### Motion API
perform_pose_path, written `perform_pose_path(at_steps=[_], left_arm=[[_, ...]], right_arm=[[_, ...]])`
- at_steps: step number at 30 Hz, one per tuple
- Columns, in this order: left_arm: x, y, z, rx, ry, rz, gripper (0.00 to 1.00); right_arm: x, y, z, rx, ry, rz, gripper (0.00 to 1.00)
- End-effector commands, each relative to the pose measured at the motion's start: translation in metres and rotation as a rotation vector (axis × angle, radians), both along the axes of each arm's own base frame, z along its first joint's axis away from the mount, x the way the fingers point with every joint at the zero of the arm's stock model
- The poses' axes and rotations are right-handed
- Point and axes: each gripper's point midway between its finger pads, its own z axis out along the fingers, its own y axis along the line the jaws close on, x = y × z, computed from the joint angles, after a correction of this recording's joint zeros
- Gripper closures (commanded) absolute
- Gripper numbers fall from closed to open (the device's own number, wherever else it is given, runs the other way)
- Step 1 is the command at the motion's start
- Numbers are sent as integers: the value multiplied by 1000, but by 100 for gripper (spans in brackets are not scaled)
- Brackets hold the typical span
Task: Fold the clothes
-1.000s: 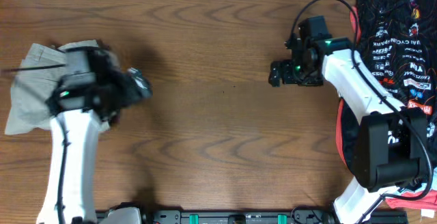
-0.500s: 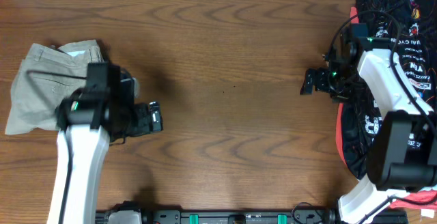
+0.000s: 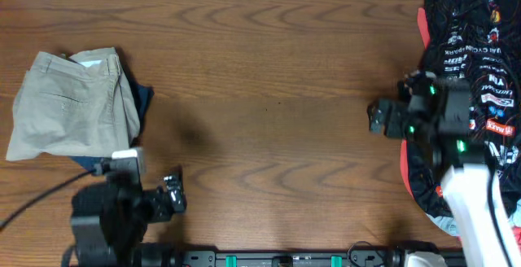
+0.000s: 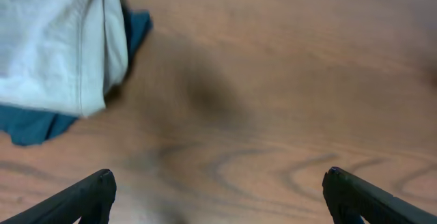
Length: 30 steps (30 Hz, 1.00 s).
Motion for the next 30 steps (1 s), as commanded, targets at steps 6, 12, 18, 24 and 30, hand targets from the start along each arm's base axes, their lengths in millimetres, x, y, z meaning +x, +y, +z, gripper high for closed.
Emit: perform_pose_path(at_steps=[6, 12, 18, 24, 30], left_arm=[[3, -2, 23, 2, -148, -10, 2], [1, -2, 20, 2, -129, -10, 2], [1, -2, 20, 2, -129, -10, 2], [1, -2, 20, 2, -129, -10, 2], [1, -2, 20, 2, -129, -10, 2]], right_arm=[[-19, -2, 28, -10, -137, -18, 1], [-19, -2, 26, -10, -131, -18, 1], [-19, -2, 25, -10, -128, -18, 1], [-19, -2, 25, -10, -127, -18, 1], [-19, -2, 25, -10, -128, -18, 1]])
